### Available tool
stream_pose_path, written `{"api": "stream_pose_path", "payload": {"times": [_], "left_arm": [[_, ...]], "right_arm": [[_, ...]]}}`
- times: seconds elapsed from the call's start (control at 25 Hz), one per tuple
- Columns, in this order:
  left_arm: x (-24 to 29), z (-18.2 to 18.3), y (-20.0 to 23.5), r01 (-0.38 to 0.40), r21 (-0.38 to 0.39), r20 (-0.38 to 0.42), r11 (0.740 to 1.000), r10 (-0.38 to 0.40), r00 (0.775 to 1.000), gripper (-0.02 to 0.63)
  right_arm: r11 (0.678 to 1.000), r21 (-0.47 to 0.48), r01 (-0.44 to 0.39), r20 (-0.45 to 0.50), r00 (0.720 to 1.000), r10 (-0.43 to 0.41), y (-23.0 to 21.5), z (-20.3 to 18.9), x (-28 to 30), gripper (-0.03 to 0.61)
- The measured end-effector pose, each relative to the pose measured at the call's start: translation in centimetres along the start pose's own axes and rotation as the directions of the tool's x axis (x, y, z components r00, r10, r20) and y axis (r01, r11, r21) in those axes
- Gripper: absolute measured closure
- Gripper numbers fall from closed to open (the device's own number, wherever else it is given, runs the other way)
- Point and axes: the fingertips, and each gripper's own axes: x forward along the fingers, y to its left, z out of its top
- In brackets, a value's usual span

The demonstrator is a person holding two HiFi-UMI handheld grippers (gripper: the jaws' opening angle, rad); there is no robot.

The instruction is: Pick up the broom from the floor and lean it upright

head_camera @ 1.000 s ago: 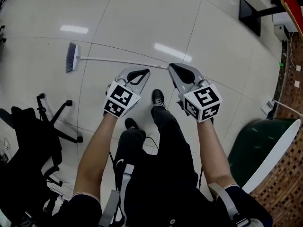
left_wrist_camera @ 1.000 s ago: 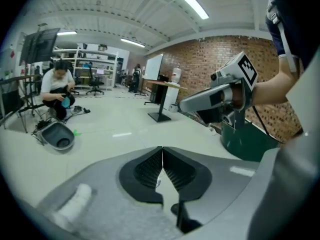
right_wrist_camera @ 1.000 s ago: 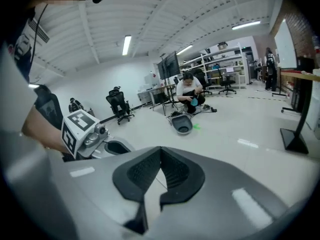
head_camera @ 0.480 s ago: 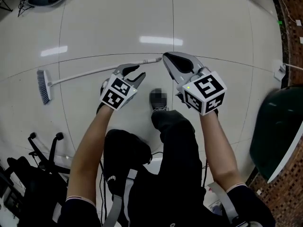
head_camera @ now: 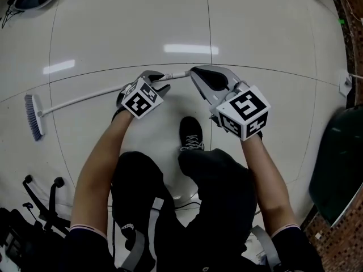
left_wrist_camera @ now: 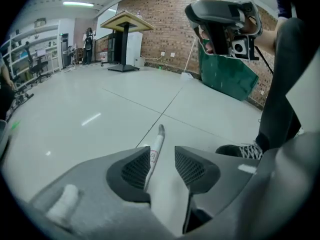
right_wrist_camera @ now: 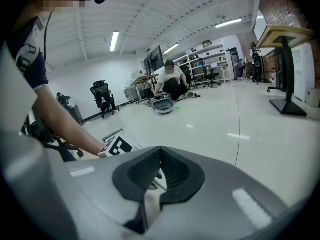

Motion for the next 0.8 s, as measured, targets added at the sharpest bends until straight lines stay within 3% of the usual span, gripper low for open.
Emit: {"api": "stream_pose_path", "payload": {"times": [0.24, 0.56, 0.64, 0.68, 0.8], "left_arm": [[4.4, -2.5, 1.9, 0.025, 0.068, -0.08, 0.997, -0.02, 0.997, 0.443], [7.4, -4.7, 1.9, 0.096, 0.176, -0.226, 0.98, -0.055, 0.973, 0.447], [7.6, -4.8, 2.0, 0.088, 0.176, -0.243, 0.981, -0.043, 0.969, 0.461], [7.6, -4.7, 2.1, 0.087, 0.179, -0.251, 0.98, -0.04, 0.967, 0.5], [7.3, -4.6, 1.6, 0.114, 0.21, -0.29, 0.971, -0.049, 0.956, 0.511]], "right_arm": [[1.0, 0.01, -0.001, -0.011, 1.0, 0.001, -1.1, -3.9, 1.3, 0.574], [0.999, 0.034, 0.027, -0.001, 1.0, -0.027, -1.9, -4.6, 1.6, 0.574], [0.999, 0.035, 0.034, 0.0, 0.999, -0.034, -2.1, -4.5, 1.2, 0.574], [0.999, 0.035, 0.037, 0.001, 0.999, -0.037, -2.2, -4.4, 1.1, 0.574], [0.999, 0.034, 0.038, 0.01, 0.999, -0.039, -2.3, -3.9, 1.0, 0.574]]}}
